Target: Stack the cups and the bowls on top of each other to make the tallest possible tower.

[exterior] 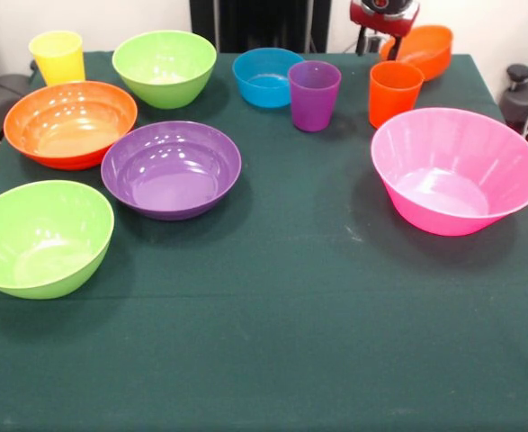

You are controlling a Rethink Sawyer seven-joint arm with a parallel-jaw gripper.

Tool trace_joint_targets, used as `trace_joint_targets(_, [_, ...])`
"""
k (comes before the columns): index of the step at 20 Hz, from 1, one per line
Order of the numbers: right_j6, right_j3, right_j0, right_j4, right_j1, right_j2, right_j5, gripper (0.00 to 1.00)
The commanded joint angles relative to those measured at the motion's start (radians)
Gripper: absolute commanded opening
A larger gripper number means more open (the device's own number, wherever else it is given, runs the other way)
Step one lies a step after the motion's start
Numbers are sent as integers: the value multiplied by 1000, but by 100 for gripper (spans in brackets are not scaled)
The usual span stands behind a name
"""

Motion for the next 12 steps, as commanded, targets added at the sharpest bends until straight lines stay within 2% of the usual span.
trace_joint_targets(1, [221, -85, 14, -32, 58, -37, -42, 100])
trace_joint_targets(12, [215, -76, 10, -35, 46, -56, -57, 100])
